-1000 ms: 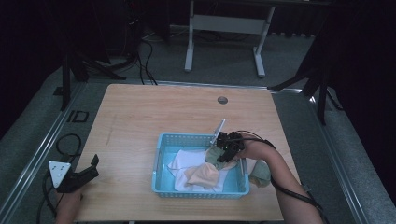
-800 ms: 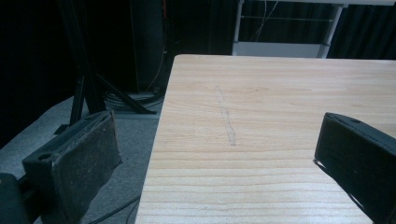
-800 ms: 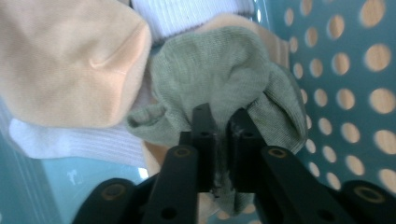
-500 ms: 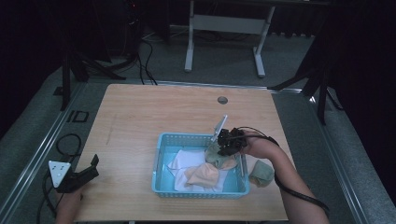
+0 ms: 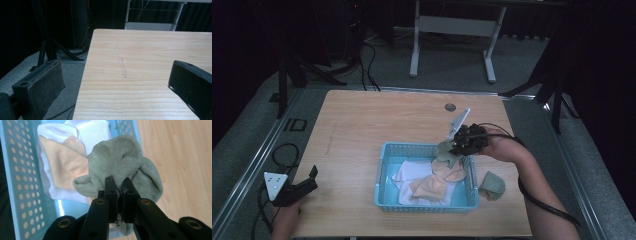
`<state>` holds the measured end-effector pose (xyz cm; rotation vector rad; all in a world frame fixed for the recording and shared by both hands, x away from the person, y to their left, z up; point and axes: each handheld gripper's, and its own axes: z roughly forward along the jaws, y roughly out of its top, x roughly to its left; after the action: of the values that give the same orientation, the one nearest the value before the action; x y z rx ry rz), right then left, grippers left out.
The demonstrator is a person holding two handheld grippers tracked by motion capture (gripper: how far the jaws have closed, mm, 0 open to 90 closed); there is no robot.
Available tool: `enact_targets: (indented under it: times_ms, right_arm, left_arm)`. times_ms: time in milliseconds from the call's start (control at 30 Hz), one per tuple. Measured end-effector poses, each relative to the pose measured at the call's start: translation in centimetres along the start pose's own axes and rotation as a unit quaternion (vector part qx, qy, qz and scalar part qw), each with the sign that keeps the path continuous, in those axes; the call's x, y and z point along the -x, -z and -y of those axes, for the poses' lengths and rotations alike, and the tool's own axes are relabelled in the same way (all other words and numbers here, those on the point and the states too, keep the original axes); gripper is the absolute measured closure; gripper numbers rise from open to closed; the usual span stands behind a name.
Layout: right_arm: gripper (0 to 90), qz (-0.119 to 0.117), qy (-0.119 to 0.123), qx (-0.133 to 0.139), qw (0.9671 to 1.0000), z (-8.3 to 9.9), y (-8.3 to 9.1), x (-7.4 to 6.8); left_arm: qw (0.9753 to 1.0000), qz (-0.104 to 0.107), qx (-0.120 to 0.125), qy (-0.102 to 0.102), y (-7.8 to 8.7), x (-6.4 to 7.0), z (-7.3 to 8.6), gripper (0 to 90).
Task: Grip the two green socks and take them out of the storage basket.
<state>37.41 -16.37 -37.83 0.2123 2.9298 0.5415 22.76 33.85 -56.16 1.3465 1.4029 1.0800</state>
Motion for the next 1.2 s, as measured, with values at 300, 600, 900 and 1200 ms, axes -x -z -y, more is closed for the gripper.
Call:
enact_targets:
  times_ms: [300,600,900,1200]
  right_arm:
    - [85.9,0.018,-0.017,0.015,0.9996,2.0,2.4,0.8]
    - [85.8,0.033,-0.055,0.014,0.9978,5.5,3.3,1.9]
    - [85.8,0.048,-0.100,0.011,0.9938,9.6,3.7,2.8]
    - [85.9,0.058,-0.136,0.010,0.9890,12.6,2.4,3.8]
  left_arm:
    - [1.0000,-0.001,-0.001,-0.003,0.0,0.0,0.0,0.4]
    - [1.0000,-0.001,-0.001,-0.004,0.0,0.1,0.0,0.4]
    - [1.0000,-0.002,-0.001,-0.005,0.0,0.1,0.0,0.4]
    - [1.0000,-0.002,-0.001,-0.005,0.0,0.1,0.0,0.4]
